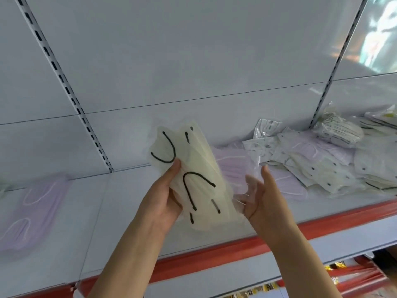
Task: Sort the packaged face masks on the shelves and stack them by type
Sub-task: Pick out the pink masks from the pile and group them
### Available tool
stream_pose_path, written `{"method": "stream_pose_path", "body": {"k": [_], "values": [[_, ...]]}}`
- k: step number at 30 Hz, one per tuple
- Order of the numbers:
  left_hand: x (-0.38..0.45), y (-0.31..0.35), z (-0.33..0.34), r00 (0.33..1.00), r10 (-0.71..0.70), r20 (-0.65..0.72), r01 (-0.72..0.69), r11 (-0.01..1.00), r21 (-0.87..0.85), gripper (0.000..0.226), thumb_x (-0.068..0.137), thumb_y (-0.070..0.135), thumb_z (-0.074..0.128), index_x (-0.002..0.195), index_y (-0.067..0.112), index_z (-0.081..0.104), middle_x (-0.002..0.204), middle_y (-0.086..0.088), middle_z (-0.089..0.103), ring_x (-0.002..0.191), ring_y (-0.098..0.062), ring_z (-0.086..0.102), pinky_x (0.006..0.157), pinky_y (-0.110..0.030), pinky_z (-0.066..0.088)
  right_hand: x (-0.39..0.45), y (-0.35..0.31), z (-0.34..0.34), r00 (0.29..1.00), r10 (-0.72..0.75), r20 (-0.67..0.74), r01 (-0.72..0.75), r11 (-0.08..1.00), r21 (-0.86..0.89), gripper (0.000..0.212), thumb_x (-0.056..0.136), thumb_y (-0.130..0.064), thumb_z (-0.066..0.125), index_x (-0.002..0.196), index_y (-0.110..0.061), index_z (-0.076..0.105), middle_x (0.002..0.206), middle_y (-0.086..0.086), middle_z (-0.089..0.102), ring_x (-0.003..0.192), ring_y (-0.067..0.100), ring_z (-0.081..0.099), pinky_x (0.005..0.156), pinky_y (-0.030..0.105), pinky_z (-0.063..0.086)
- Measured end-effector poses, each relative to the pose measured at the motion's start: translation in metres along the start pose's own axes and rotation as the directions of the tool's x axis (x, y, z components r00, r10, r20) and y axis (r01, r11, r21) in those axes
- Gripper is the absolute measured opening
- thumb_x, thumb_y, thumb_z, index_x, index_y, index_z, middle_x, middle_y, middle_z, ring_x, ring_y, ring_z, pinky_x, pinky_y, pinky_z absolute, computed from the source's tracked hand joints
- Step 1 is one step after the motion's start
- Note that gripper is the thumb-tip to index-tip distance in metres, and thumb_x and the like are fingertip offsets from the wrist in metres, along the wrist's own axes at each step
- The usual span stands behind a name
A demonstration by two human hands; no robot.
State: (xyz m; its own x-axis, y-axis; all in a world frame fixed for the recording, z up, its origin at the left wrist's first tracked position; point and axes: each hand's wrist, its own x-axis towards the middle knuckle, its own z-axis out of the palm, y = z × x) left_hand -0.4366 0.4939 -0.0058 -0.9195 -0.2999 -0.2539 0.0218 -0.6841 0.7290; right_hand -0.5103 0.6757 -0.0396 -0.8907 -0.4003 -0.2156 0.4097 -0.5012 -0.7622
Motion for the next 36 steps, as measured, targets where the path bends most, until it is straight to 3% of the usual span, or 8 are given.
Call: {"method": "stream_pose_path", "body": {"k": [3, 8, 13, 16, 22, 27, 31, 36], "values": [[-0.004, 0.004, -0.015, 0.998, 0.004, -0.056, -0.001, 0.999, 0.043, 0.034, 0.097, 0.028, 0.063, 0.127, 0.012, 0.068, 0.119, -0.008, 0.075, 0.106, -0.022, 0.074, 0.091, -0.043, 0.053, 0.005, 0.001, 0.012, 0.988, -0.154, -0.016, 0.135, 0.907, -0.399, 0.028, 0.097, -0.036, 0.06, 0.083, -0.013, 0.069, 0.072, -0.001, 0.064, 0.068, 0.019, 0.063, 0.061, 0.031, 0.055], [-0.014, 0.024, -0.049, 0.982, 0.096, -0.165, -0.079, 0.991, 0.105, 0.038, 0.098, 0.03, 0.06, 0.133, 0.014, 0.064, 0.126, -0.008, 0.072, 0.115, -0.024, 0.07, 0.099, -0.045, 0.051, 0.029, 0.017, 0.013, 0.899, -0.431, -0.076, 0.173, 0.509, -0.843, 0.019, 0.089, -0.019, 0.07, 0.074, -0.009, 0.062, 0.06, 0.0, 0.055, 0.063, 0.023, 0.054, 0.059, 0.028, 0.039], [-0.039, 0.056, -0.075, 0.877, 0.426, -0.221, -0.361, 0.89, 0.28, 0.031, 0.099, 0.025, 0.06, 0.128, 0.018, 0.065, 0.121, -0.001, 0.074, 0.114, -0.019, 0.07, 0.097, -0.041, 0.052, 0.013, 0.038, 0.043, 0.684, -0.729, 0.018, 0.262, 0.223, -0.939, 0.047, 0.09, -0.029, 0.066, 0.133, -0.013, 0.052, 0.135, 0.007, 0.05, 0.121, 0.032, 0.05, 0.096, 0.033, 0.037], [-0.055, 0.086, -0.081, 0.821, 0.563, -0.092, -0.433, 0.72, 0.541, 0.022, 0.094, 0.03, 0.065, 0.116, 0.031, 0.068, 0.116, 0.01, 0.076, 0.113, -0.01, 0.07, 0.097, -0.036, 0.053, -0.001, 0.055, 0.094, 0.847, -0.476, 0.237, 0.488, 0.518, -0.703, 0.06, 0.082, -0.057, 0.064, 0.134, -0.029, 0.05, 0.132, -0.009, 0.056, 0.118, 0.009, 0.058, 0.098, 0.033, 0.048], [-0.065, 0.103, -0.114, 0.929, 0.371, 0.004, -0.199, 0.487, 0.85, 0.029, 0.089, 0.032, 0.077, 0.115, 0.039, 0.066, 0.105, 0.018, 0.075, 0.095, 0.003, 0.071, 0.077, -0.018, 0.058, 0.0, 0.083, 0.176, 0.822, -0.066, 0.566, 0.446, 0.694, -0.566, 0.091, 0.067, -0.07, 0.076, 0.144, -0.039, 0.038, 0.139, -0.012, 0.056, 0.133, 0.009, 0.05, 0.111, 0.041, 0.04], [-0.074, 0.097, -0.152, 0.971, 0.238, -0.037, -0.096, 0.521, 0.848, 0.033, 0.092, 0.022, 0.074, 0.123, 0.027, 0.066, 0.113, 0.002, 0.075, 0.102, -0.009, 0.072, 0.088, -0.031, 0.06, 0.0, 0.104, 0.214, 0.895, -0.044, 0.445, 0.34, 0.712, -0.614, 0.026, 0.075, -0.02, 0.081, 0.098, -0.021, 0.069, 0.09, -0.002, 0.076, 0.087, 0.018, 0.073, 0.08, 0.046, 0.056], [-0.099, 0.125, -0.188, 0.945, 0.312, -0.104, -0.09, 0.55, 0.83, 0.023, 0.092, 0.03, 0.074, 0.111, 0.018, 0.067, 0.108, -0.011, 0.073, 0.094, -0.014, 0.069, 0.085, -0.033, 0.055, -0.006, 0.121, 0.264, 0.88, 0.002, 0.475, 0.162, 0.939, -0.303, 0.014, 0.078, -0.019, 0.067, 0.09, -0.017, 0.073, 0.091, 0.001, 0.076, 0.087, 0.016, 0.072, 0.077, 0.033, 0.059], [-0.16, 0.19, -0.271, 0.812, 0.502, -0.298, -0.11, 0.634, 0.766, 0.022, 0.083, 0.028, 0.084, 0.102, 0.029, 0.073, 0.101, 0.002, 0.076, 0.085, -0.01, 0.069, 0.079, -0.028, 0.055, -0.004, 0.171, 0.321, 0.869, 0.174, 0.463, -0.022, 0.949, -0.314, 0.022, 0.089, -0.008, 0.062, 0.109, -0.014, 0.068, 0.098, 0.0, 0.075, 0.089, 0.013, 0.072, 0.074, 0.027, 0.059]]}}
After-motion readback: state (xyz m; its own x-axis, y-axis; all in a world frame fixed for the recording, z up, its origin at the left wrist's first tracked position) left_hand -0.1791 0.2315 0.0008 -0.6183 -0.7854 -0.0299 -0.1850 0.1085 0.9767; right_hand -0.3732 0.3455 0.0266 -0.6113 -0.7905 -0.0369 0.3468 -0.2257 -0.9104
